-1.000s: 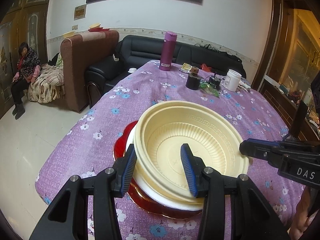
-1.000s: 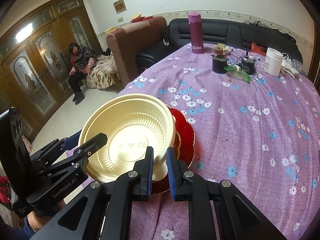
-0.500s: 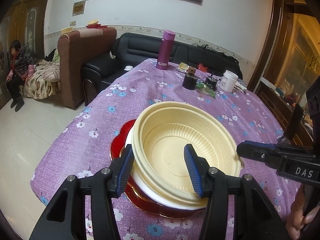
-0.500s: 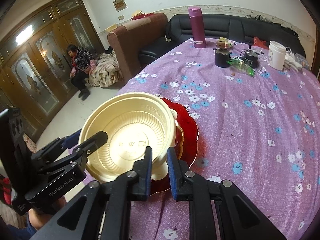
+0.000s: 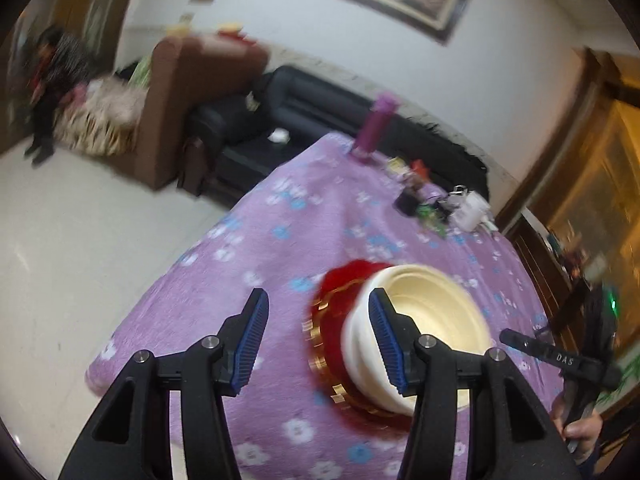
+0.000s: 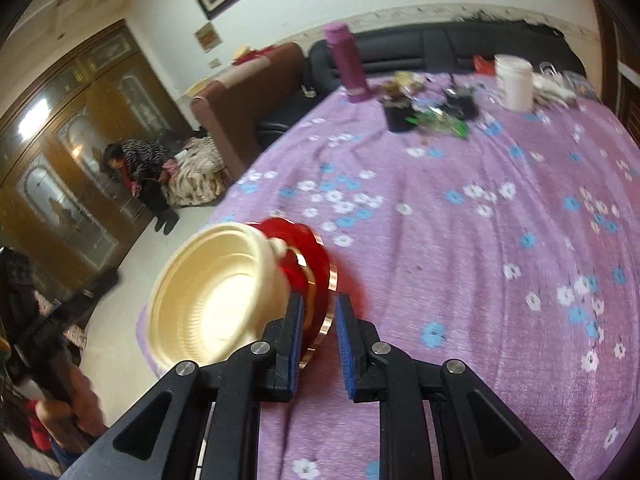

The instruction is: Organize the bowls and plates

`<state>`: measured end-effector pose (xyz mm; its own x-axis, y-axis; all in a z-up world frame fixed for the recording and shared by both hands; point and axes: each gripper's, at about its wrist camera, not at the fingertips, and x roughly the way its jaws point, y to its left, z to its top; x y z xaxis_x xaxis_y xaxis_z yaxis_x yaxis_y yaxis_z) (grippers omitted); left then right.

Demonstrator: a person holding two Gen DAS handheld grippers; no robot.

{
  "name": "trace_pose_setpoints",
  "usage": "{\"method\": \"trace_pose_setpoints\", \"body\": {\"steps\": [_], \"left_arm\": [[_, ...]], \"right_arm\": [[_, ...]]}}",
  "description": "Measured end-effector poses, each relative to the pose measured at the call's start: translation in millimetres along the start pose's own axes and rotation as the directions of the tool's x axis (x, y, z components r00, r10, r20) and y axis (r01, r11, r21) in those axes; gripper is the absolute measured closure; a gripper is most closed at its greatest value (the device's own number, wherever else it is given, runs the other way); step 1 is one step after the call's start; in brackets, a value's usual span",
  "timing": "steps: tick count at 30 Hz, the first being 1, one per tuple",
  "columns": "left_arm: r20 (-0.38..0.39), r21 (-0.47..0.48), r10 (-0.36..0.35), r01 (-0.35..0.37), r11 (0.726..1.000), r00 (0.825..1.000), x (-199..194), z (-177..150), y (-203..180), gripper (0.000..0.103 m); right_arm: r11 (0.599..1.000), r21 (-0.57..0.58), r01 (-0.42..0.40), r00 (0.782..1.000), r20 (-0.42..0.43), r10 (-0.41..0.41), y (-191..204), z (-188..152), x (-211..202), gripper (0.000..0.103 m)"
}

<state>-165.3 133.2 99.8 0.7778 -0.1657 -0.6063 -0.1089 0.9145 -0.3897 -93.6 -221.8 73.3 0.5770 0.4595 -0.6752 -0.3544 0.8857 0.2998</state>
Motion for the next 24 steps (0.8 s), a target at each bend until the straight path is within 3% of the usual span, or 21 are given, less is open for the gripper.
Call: {"method": "trace_pose_setpoints", "body": {"steps": [2,5,7,11,21,24], "left_arm": [[-0.066,-0.014,-0.013,0.012,1.000,0.998,14,-6,10,0.053],[-0.141,0.005,-0.023,0.024,1.000,0.990,35,-19,9,0.067],[-0.166,0.005,-0.036,0.037,0.999,0.985,43,-24,8,0.069],[-0.181,0.020,-0.062,0.066,0.998,0.982,50,-27,1,0.069],[-0.210,0.054,-0.037,0.050,0.997,0.977,78,-32,0,0.069],[-0.216,0.052,-0.036,0.049,0.997,0.976,86,-32,3,0.078]], "right_arm": [[1.000,0.019,0.002,1.000,-0.025,-0.001,-8,-4,11,0.085],[0.999,0.034,-0.006,0.998,-0.058,0.008,-14,-9,23,0.085],[0.999,0.035,-0.009,0.997,-0.071,0.011,-14,-12,29,0.085],[0.999,0.031,-0.018,0.996,-0.089,0.021,-13,-13,39,0.085],[1.000,0.017,-0.027,0.993,-0.116,0.028,-2,-11,59,0.085],[1.000,0.012,-0.029,0.991,-0.131,0.030,0,-11,69,0.085]]}}
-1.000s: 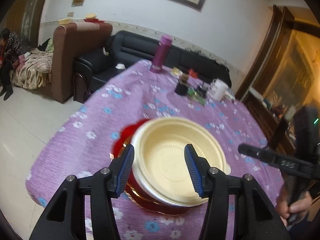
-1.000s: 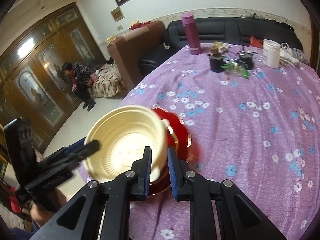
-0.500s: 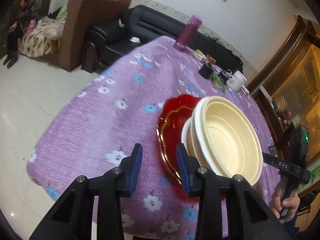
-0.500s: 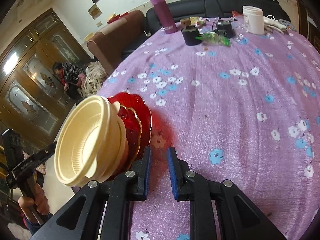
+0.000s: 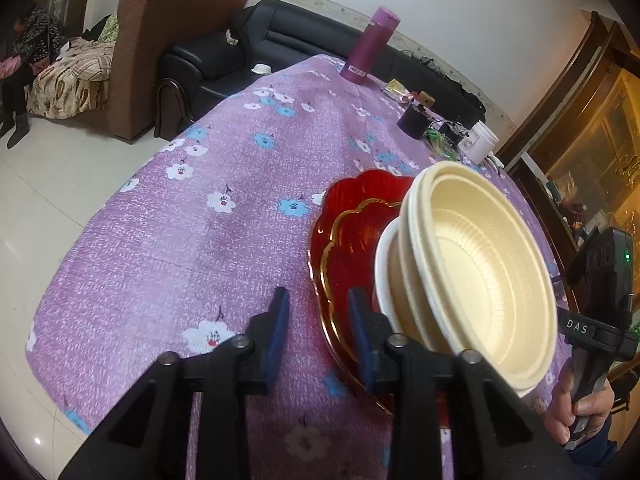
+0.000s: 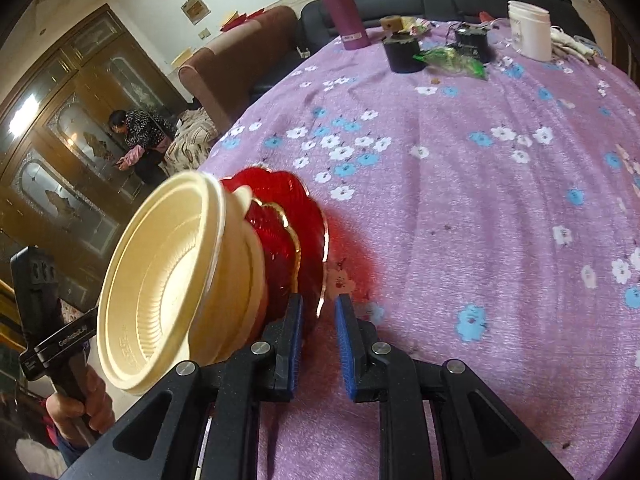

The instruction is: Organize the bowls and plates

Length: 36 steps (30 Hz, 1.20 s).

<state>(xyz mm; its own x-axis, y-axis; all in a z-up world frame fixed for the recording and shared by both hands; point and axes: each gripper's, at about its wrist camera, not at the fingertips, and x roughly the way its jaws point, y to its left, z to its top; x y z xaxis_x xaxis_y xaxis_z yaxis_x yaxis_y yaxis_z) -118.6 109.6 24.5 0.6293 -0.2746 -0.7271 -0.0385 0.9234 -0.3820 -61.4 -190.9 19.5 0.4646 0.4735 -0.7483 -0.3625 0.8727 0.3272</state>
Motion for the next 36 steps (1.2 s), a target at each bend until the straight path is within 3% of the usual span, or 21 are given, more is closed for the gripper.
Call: {"method": "trace_pose_setpoints", "body": {"steps": [7,9,20,25,31,36], "left_arm": [[-0.011,0.029,-0.022,0.022,0.999,1.000,10,-2,-5,0.086],[-0.003,0.050,0.002,-0.002,0.999,1.000,11,-2,-10,0.087],[-0.001,0.082,0.023,-0.022,0.996,1.000,22,10,-39,0.084],[-0.008,0.137,0.020,-0.019,0.990,1.000,45,24,-79,0.082],[-0.070,0.198,0.016,-0.002,0.980,0.997,88,29,-132,0.082],[-0.105,0.242,-0.001,0.026,0.970,0.994,116,25,-177,0.076]], "right_arm": [[1.000,0.019,-0.025,1.000,-0.002,0.025,-1,0,9,0.086],[0.999,0.027,-0.036,0.999,-0.003,0.037,-3,0,9,0.086],[0.998,0.040,-0.039,0.999,0.026,0.038,-12,0,-2,0.085],[0.997,0.077,-0.016,0.998,0.062,0.011,-32,1,-20,0.084],[0.984,0.174,0.024,0.993,0.112,-0.044,-81,-2,-45,0.084],[0.965,0.253,0.071,0.980,0.161,-0.115,-121,-5,-73,0.083]]}}
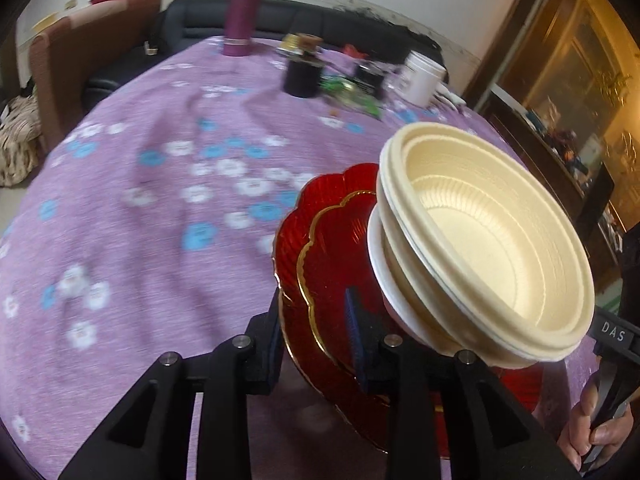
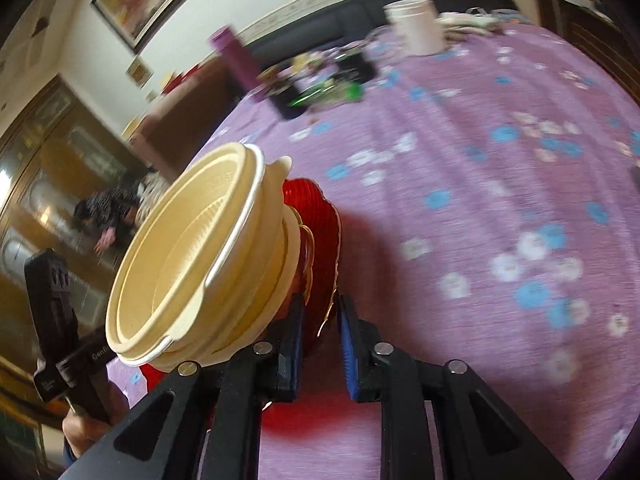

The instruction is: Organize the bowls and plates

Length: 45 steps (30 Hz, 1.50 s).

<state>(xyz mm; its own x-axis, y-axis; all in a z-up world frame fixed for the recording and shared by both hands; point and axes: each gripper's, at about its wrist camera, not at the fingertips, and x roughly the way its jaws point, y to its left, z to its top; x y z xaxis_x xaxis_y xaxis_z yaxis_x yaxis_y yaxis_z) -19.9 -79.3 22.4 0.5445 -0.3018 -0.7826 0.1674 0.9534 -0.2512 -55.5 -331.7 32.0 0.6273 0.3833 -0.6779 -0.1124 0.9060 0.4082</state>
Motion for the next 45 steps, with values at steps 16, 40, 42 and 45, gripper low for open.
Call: {"method": "trace_pose_setpoints", "body": {"steps": [16,40,42,45], "left_arm": [[0.030,-0.004,0.003,-0.003,1.000,1.000,12,9,-22,0.055],[0.247,0.200,0.109,-0.161,0.967,0.963,-39,-43,-68,0.005],[0.259,0.204,0.105,-0.161,0.966,0.960,-40,-43,-69,0.004],[0.271,0.210,0.118,-0.178,0.961,0.955,-42,-42,-74,0.000]], "right_arm": [[0.995,0.096,0.040,0.997,0.060,-0.046,-49,12,-12,0.083],[0.864,-0.068,0.499,0.866,0.035,-0.498,-68,-19,-3,0.003],[0.869,-0.043,0.493,0.870,0.030,-0.493,-73,-17,-3,0.001],[0.863,-0.041,0.504,0.864,0.031,-0.503,-71,-18,-4,0.001]]}}
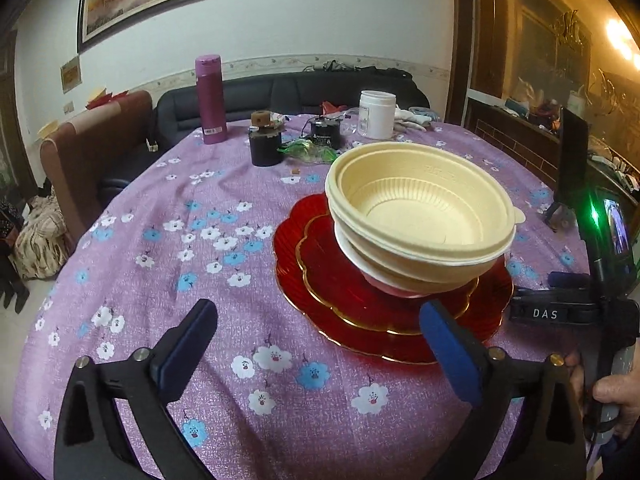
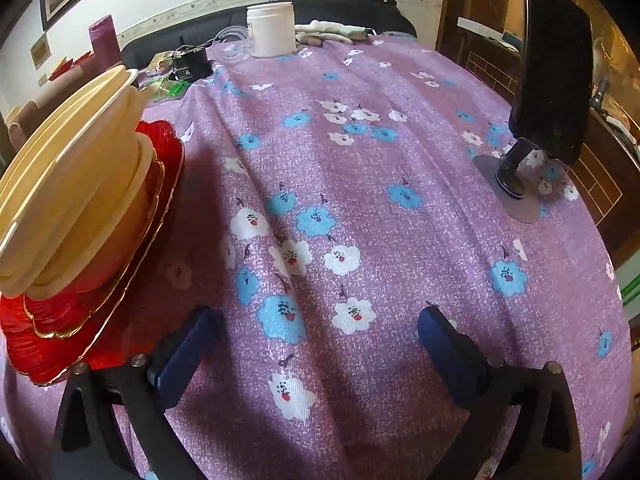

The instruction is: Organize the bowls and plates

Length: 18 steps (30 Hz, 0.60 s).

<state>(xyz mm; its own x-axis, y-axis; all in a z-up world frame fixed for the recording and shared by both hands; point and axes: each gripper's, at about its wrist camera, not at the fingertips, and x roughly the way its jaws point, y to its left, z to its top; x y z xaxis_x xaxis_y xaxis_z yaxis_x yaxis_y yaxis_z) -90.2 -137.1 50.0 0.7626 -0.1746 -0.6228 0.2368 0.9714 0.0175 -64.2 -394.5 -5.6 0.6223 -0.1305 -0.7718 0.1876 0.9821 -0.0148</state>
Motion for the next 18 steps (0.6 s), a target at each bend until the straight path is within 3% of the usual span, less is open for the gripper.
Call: {"method": "trace_pose_setpoints", "body": {"steps": [7,12,18], "left_arm": [[0.028,0.028,-0.029,0.029,0.999,0.999,-7,1,-9,0.000],[-0.002,0.055,0.015,-0.015,0.998,1.000,-5,5,-15,0.000],[0.023,0.069,0.043,-0.044,0.997,0.999,-9,13,-16,0.000]], "right_arm": [[1.000,0.003,-0.002,1.000,-0.006,0.002,-1,1,0,0.001],[1.000,-0.005,-0.003,1.000,0.012,0.003,-1,1,2,0.001],[1.000,-0.026,-0.016,0.999,0.032,0.017,-1,3,4,0.001]]}}
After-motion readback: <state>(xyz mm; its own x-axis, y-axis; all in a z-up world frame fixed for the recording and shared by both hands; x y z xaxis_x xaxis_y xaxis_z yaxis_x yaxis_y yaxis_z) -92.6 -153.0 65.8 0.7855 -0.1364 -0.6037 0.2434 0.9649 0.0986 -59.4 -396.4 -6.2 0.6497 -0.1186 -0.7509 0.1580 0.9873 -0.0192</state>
